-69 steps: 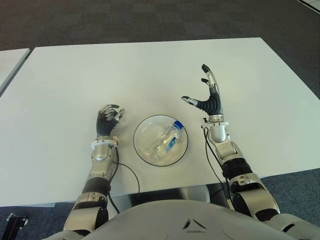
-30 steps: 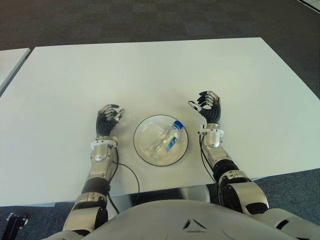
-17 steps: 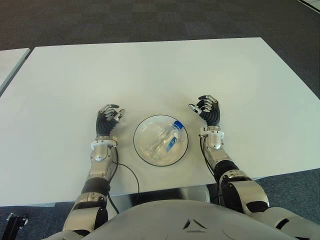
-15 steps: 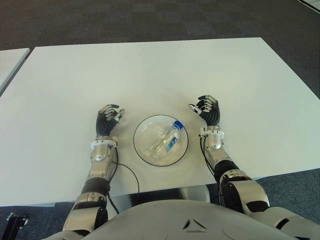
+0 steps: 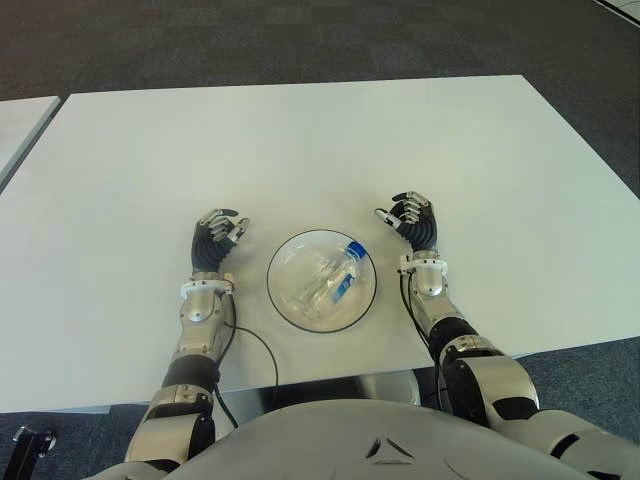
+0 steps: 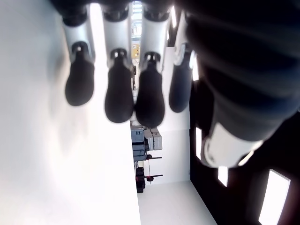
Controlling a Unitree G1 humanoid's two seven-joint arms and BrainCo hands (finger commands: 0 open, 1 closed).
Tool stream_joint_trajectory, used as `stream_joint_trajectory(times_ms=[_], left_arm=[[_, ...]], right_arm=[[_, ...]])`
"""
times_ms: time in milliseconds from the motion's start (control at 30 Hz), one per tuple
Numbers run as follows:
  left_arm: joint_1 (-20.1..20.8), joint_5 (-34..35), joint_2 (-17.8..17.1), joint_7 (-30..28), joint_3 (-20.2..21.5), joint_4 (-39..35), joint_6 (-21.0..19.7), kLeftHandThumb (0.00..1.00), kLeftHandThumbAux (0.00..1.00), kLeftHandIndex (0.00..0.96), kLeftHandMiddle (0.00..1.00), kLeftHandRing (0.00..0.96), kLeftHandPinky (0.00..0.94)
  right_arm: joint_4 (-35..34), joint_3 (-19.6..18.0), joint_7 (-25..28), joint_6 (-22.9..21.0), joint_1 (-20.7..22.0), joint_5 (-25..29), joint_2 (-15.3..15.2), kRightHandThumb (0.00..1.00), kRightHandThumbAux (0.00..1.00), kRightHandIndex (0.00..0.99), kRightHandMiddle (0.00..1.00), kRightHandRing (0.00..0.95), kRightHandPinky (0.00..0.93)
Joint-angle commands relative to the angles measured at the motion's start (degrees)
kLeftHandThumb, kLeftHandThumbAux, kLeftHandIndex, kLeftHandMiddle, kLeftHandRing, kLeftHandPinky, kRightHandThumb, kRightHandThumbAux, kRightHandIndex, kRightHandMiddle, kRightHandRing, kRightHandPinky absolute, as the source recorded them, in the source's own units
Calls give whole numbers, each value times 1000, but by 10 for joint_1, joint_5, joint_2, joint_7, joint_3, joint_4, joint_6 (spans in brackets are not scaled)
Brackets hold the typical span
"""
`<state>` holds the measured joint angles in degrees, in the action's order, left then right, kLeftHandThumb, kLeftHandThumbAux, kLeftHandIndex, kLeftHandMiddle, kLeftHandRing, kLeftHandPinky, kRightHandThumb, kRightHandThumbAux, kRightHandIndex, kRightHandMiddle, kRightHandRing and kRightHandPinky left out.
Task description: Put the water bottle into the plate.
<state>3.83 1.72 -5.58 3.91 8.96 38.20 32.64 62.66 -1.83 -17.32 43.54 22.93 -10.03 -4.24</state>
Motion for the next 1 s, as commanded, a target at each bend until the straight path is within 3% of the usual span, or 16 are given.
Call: stream_joint_trajectory(times_ms=[33, 433, 1000], left_arm=[[-6, 7, -1, -8, 4, 5, -10, 706, 716, 435, 705, 697, 674], [-5, 6, -2, -8, 7, 6, -13, 706, 716, 435, 704, 697, 678], [-4, 1, -4, -10, 11, 11, -8, 705, 716, 435, 698, 687, 667]], right_arm=[[14, -10, 21, -24, 0, 22, 8, 708, 728, 434, 640, 647, 648], [12, -19, 46, -63, 3, 35, 11, 708, 727, 434, 636, 641, 640], [9, -21, 44, -76, 4, 33, 13, 707, 725, 434, 626, 625, 619]])
